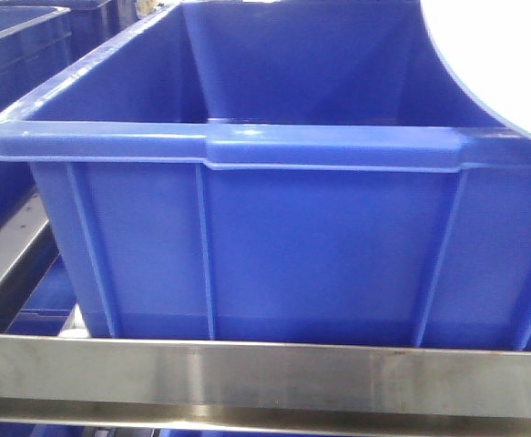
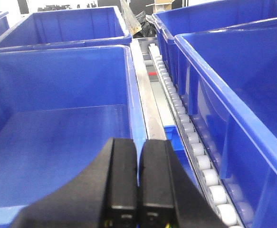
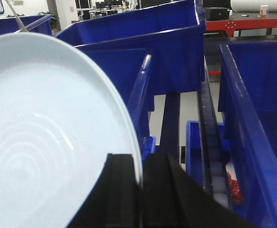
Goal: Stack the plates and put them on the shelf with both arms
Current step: 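Lower the plate stack with the right gripper into the large blue bin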
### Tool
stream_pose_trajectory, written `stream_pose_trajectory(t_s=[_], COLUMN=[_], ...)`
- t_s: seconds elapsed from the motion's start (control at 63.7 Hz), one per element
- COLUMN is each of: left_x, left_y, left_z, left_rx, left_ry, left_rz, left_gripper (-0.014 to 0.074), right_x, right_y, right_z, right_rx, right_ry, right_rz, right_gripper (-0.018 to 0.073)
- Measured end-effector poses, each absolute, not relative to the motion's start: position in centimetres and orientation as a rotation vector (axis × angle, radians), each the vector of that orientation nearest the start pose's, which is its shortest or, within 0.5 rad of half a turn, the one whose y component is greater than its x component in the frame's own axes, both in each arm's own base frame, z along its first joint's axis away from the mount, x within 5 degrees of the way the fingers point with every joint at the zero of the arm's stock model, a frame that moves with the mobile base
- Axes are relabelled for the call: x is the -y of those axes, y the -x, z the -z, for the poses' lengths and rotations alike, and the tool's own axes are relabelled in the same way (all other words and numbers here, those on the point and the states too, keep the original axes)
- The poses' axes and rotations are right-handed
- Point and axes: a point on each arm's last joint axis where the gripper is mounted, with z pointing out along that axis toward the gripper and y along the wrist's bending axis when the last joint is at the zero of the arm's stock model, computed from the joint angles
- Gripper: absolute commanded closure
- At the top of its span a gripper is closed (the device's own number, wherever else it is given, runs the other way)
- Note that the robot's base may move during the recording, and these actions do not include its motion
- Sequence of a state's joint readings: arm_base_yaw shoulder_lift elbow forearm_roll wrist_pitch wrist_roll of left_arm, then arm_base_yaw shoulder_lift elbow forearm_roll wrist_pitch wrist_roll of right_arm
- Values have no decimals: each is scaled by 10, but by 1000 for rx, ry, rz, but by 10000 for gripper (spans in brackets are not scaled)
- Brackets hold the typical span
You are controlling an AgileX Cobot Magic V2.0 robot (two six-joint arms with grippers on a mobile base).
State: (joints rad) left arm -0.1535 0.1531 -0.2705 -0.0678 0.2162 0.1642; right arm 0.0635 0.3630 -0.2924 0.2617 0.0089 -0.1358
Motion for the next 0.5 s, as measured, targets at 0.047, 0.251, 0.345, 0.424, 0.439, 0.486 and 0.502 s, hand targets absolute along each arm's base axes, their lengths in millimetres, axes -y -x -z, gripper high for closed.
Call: stream_pose_trajectory(t_s=[0.047,0.251,0.345,0.424,0.439,0.486,0.502], left_x=[10,10,10,10,10,10,10], left_y=[-58,-58,-58,-58,-58,-58,-58], left_z=[-276,-276,-276,-276,-276,-276,-276], left_rx=[-1568,-1568,-1568,-1568,-1568,-1568,-1568], left_ry=[-210,-210,-210,-210,-210,-210,-210], left_rz=[55,55,55,55,55,55,55], left_gripper=[516,516,516,516,516,516,516], right_x=[-6,-6,-6,-6,-6,-6,-6], right_y=[-91,-91,-91,-91,-91,-91,-91], right_z=[-286,-286,-286,-286,-286,-286,-286], right_rx=[-1564,-1564,-1564,-1564,-1564,-1564,-1564], right_ry=[-47,-47,-47,-47,-47,-47,-47], right_rz=[-151,-151,-151,-151,-151,-151,-151], right_gripper=[510,510,510,510,510,510,510])
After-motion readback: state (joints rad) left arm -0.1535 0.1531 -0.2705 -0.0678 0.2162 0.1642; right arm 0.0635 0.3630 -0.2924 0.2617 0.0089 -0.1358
